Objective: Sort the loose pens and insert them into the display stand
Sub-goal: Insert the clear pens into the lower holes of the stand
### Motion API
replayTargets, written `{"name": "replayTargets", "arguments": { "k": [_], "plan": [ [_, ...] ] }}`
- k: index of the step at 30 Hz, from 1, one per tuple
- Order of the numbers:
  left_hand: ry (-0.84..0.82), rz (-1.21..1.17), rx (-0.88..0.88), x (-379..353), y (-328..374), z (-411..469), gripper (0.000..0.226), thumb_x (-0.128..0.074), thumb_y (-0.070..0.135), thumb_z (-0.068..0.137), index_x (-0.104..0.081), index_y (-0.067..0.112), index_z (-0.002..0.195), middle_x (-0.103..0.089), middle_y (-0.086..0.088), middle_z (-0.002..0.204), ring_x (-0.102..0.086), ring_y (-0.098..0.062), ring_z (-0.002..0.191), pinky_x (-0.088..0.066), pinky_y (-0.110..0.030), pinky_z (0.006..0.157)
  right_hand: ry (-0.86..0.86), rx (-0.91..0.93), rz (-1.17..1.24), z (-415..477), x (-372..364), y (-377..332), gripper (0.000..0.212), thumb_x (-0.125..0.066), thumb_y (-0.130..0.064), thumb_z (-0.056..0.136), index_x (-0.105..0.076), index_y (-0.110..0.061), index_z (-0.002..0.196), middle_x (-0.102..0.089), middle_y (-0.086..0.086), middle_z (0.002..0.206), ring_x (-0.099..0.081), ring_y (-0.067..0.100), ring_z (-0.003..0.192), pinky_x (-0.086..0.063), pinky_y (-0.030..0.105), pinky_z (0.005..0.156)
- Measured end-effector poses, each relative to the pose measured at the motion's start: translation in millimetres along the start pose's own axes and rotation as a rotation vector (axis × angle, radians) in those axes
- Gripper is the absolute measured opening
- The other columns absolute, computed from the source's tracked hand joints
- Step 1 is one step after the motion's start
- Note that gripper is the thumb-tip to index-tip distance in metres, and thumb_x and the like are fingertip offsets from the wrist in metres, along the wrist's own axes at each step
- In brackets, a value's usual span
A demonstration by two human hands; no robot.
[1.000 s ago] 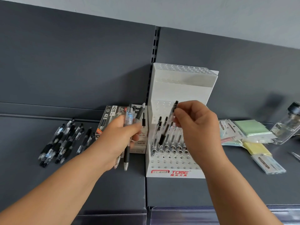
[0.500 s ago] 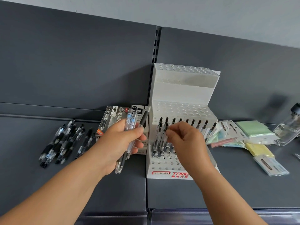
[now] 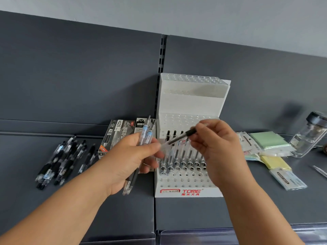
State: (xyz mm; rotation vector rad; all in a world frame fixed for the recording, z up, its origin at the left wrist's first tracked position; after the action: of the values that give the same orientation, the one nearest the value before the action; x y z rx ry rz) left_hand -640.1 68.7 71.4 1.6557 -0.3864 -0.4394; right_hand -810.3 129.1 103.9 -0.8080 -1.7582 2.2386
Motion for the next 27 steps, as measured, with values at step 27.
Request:
{"name": "replayTargets", "arguments": {
  "k": [27],
  "plan": [
    [0.145,0.071,-0.098,5,9,6,0.023,-0.057,0.033,0.092,-0.057,0.010,0.093,-0.039,0.002,0.052,-0.034,-0.012,0.043,-0.038,-0.027,0.044,-0.014,0.272,-0.582,-3,0,-4,0.018,-0.061,-0.011,0.090,-0.063,-0.026,0.082,-0.066,-0.010,0.069,-0.059,0.008,0.062,-0.048,0.016,0.059]
  ]
}}
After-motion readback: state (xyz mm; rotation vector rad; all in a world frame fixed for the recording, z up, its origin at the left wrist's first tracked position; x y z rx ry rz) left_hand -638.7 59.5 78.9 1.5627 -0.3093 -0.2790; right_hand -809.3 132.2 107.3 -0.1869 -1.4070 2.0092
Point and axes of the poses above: each hand's wrist, its own z-axis towards the middle knuckle, its own x-axis out of the back of the hand, y = z × x, the point moved 8 cm from there along z, towards the middle knuckle
